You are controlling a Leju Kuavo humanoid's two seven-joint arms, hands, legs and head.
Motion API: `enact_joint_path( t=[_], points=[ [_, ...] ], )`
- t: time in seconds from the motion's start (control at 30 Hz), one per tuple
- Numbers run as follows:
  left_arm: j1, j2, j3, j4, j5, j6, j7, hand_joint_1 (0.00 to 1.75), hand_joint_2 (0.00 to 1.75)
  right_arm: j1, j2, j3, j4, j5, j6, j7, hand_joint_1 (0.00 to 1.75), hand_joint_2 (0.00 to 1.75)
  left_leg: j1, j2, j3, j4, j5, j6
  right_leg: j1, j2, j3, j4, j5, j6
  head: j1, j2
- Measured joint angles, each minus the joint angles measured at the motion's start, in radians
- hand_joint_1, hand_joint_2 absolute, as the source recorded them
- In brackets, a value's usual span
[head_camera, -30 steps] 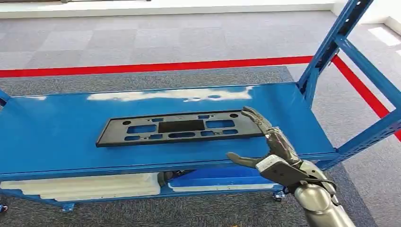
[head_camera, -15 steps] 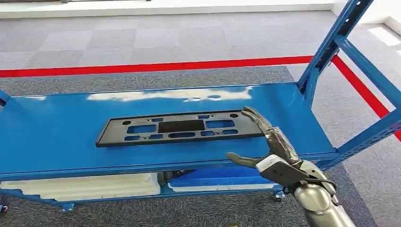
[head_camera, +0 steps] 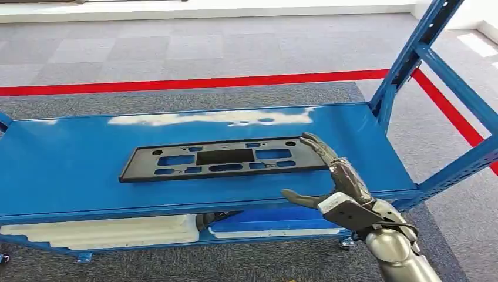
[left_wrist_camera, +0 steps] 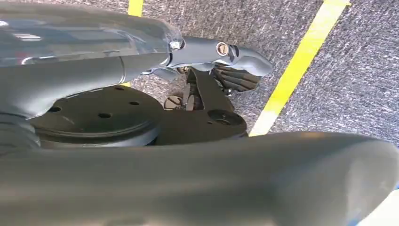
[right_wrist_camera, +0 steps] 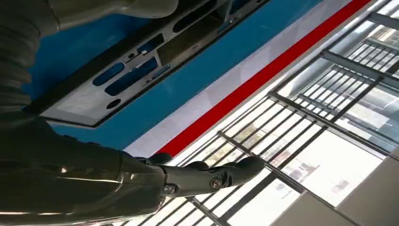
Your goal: Take the parts from the cabinet and place them on the table.
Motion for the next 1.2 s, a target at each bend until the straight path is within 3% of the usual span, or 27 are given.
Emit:
enact_joint_path(
  t=[1.2],
  points=[
    [0.0, 0.0, 0.0, 0.0, 0.0, 0.0, 0.0, 0.0, 0.0, 0.0, 0.0, 0.0, 0.0, 0.0, 0.0, 0.0, 0.0, 1.75, 0.0, 0.0, 0.0, 0.0, 0.0, 0.0, 0.0, 0.0, 0.0, 0.0, 0.0, 0.0, 0.0, 0.0]
  ],
)
